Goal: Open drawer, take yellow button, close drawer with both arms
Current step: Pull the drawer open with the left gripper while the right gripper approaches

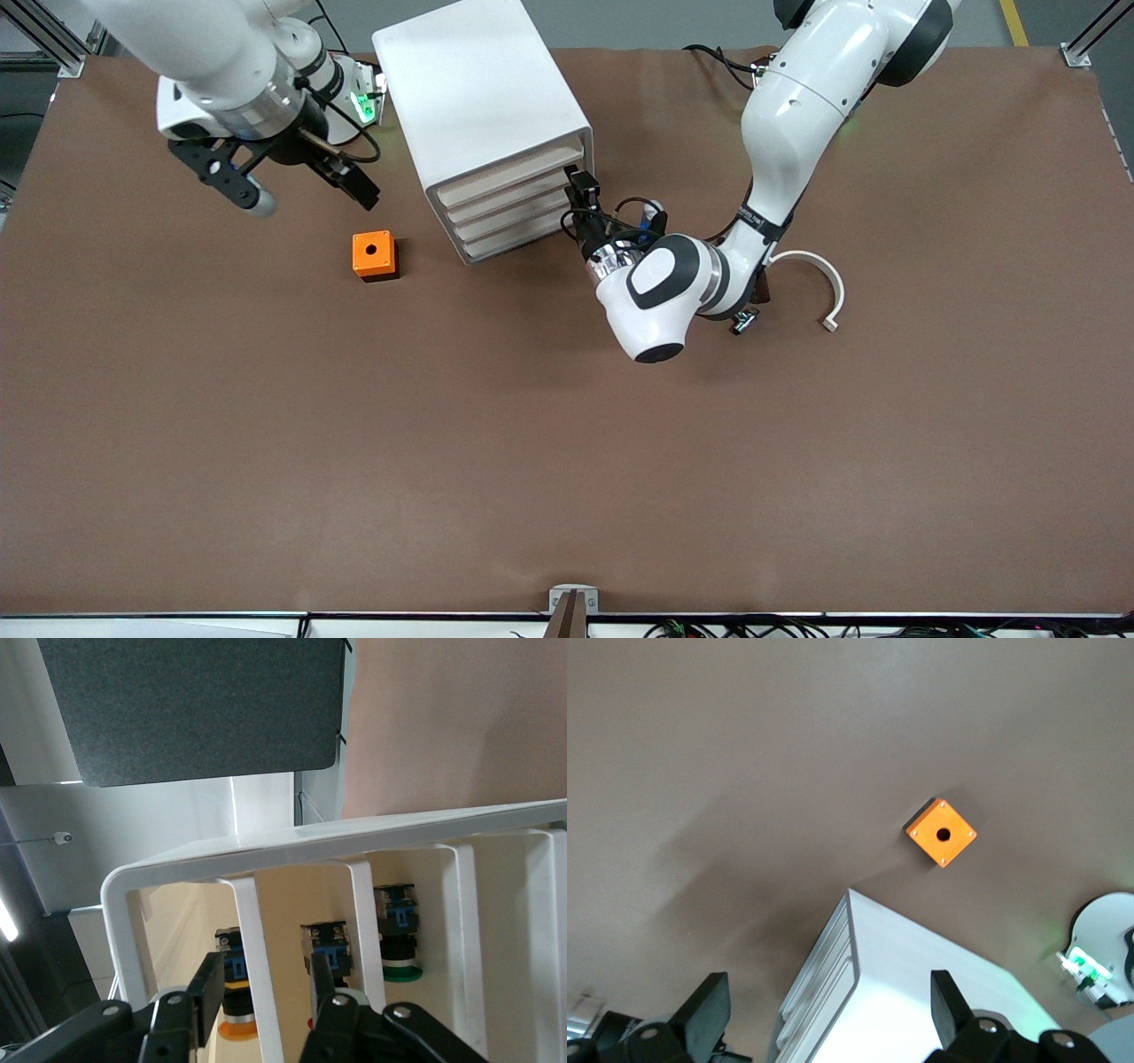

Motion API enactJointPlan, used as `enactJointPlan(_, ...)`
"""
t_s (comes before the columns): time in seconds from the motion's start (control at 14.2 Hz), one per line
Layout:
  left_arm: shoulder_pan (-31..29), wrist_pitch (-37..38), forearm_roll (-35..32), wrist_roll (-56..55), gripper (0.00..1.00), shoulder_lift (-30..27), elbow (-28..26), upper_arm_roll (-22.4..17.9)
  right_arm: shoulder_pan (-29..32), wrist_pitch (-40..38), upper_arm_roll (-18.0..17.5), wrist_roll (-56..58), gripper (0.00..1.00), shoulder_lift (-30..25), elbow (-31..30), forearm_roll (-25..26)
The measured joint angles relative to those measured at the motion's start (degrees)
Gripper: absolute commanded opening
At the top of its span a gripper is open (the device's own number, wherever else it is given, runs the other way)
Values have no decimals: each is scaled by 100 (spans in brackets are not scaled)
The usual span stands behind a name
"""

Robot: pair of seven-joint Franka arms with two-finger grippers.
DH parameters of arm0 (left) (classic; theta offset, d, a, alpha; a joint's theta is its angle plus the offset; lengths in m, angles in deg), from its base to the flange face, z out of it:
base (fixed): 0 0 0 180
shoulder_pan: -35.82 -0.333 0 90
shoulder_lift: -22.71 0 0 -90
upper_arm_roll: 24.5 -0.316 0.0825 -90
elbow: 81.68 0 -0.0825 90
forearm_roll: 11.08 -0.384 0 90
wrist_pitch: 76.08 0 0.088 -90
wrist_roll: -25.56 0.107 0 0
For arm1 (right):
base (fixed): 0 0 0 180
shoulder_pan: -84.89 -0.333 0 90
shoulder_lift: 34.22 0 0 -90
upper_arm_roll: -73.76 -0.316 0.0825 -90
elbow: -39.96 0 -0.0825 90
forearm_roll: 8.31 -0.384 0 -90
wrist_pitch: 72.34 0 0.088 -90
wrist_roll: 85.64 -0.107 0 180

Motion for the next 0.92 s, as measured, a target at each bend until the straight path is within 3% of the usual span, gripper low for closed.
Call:
enactJointPlan(0.42,215,9,1,-5,46,2,-25,69,-667,300,-4,-1157,100,4,-5,-1)
enactJointPlan(0.92,437,16,1,-10,29,12,-110,76,-1319,629,-6,-2200,100,34,-8,0)
